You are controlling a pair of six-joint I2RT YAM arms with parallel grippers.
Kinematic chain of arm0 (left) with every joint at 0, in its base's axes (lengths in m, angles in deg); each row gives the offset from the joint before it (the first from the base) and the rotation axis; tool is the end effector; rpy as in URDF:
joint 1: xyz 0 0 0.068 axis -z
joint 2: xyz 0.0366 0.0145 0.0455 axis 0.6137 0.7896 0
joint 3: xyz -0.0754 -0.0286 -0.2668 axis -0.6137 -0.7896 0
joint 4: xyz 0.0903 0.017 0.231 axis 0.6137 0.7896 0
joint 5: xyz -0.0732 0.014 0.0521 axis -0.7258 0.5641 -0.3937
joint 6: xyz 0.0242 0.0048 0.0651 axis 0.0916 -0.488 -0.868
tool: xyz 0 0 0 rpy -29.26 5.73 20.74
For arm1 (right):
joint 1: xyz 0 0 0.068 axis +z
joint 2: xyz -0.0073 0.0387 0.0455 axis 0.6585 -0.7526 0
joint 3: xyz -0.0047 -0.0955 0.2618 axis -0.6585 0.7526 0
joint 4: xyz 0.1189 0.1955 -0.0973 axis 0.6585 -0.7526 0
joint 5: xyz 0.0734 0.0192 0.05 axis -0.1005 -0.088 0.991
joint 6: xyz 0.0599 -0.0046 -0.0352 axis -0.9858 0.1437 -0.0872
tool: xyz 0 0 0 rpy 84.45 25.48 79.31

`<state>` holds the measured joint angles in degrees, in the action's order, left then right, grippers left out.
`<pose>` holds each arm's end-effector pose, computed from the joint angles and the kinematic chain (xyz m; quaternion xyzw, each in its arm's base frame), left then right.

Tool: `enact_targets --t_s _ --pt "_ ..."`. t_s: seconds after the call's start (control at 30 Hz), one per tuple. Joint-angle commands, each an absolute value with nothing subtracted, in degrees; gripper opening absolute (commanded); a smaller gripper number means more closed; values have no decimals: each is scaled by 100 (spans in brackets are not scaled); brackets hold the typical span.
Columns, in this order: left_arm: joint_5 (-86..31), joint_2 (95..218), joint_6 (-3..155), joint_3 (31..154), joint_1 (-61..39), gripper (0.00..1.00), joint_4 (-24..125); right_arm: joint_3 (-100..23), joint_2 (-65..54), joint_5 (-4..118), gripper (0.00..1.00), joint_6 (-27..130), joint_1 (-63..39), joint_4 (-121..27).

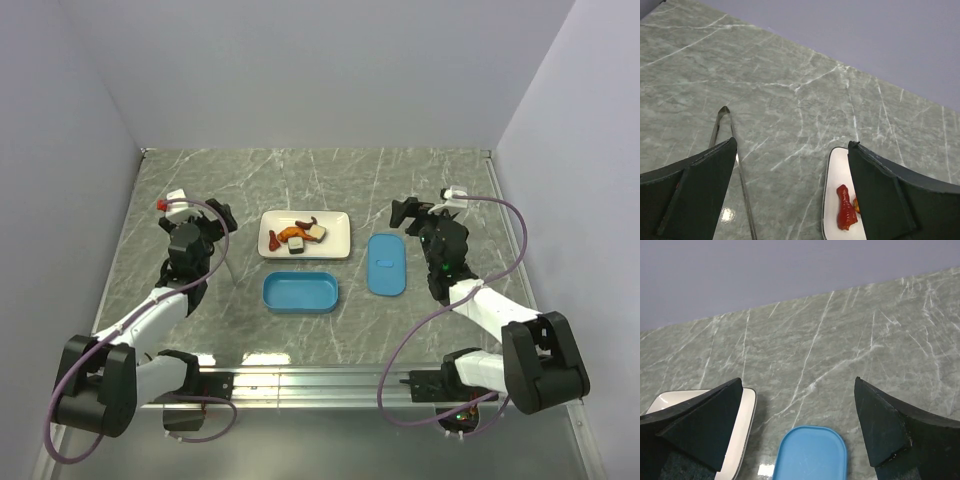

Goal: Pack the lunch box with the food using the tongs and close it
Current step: Grab the clamp with the left arm

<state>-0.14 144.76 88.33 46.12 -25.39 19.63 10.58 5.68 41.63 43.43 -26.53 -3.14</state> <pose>0.2448 -0.0351 0.2495 -0.1860 0.7122 -0.0937 0.6704 0.2604 0.0604 0.2510 0.0498 0.7075 0.1356 0.6918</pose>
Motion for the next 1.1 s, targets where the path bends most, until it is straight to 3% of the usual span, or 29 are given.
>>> enact_targets --t_s 0.0,0.5,0.87,1.07 --pt "232 14469 8824 4910 -2529 99 1997 1020 773 4026 100 4329 -2633 -169" --pt "1393 15408 8710 5928 -2765 99 3348 924 633 4131 100 4294 -2625 -143" --pt "-504 16884 8842 6790 -3759 99 4387 1107 904 4185 100 4259 -2633 -117" --pt "-541 17711 8807 7362 -3768 99 4836 1310 1248 4167 100 4259 -2625 -29"
